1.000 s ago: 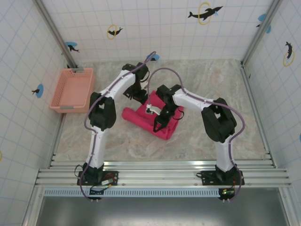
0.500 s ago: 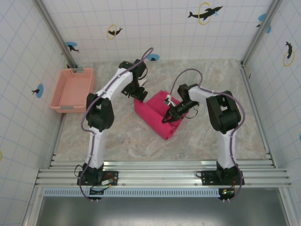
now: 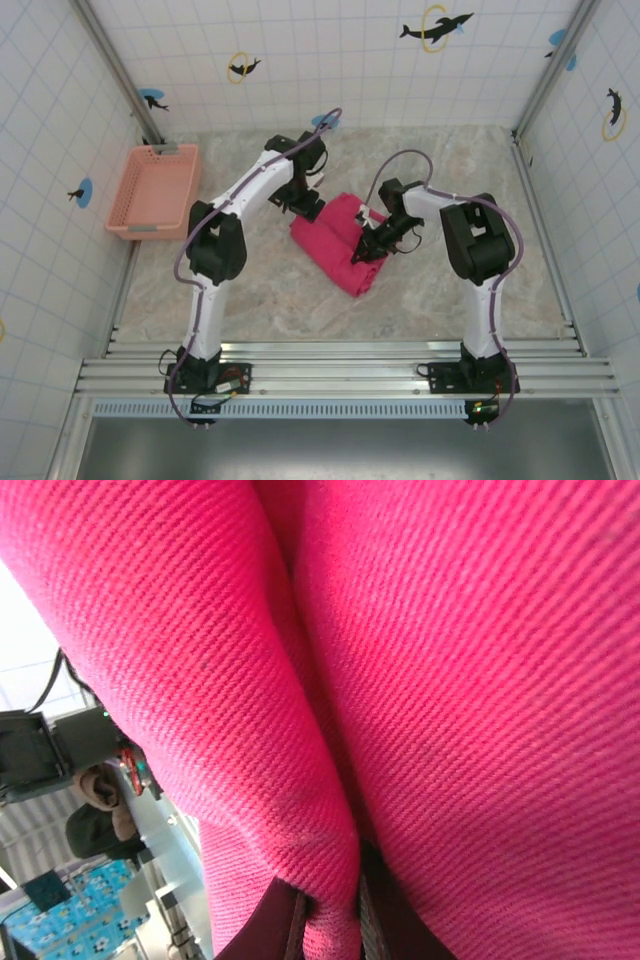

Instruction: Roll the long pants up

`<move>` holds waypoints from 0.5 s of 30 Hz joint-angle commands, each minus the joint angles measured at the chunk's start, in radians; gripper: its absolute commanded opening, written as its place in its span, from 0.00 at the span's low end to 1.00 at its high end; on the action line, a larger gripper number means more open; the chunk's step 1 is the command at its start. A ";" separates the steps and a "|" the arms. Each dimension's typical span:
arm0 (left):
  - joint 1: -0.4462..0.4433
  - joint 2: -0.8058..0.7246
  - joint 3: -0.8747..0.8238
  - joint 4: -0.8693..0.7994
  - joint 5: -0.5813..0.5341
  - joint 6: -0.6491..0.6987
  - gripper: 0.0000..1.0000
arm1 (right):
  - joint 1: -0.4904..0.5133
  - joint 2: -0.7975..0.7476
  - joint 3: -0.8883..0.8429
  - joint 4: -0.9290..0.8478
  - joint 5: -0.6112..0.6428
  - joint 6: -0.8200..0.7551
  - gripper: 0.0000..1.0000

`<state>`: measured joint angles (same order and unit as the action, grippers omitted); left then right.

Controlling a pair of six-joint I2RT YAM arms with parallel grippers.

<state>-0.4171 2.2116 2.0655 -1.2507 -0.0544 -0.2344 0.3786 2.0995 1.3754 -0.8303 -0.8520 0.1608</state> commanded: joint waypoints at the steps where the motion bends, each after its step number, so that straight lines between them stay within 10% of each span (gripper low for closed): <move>1: 0.004 -0.077 -0.014 -0.001 -0.030 -0.009 0.97 | -0.008 0.028 -0.054 0.000 0.348 0.039 0.07; 15: -0.046 0.048 -0.135 0.121 0.037 -0.023 0.92 | 0.029 0.033 -0.013 -0.031 0.380 0.046 0.07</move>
<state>-0.4541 2.1998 1.9068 -1.1530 -0.0395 -0.2405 0.3965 2.0800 1.3857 -0.8402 -0.7654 0.1951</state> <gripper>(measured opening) 0.913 0.136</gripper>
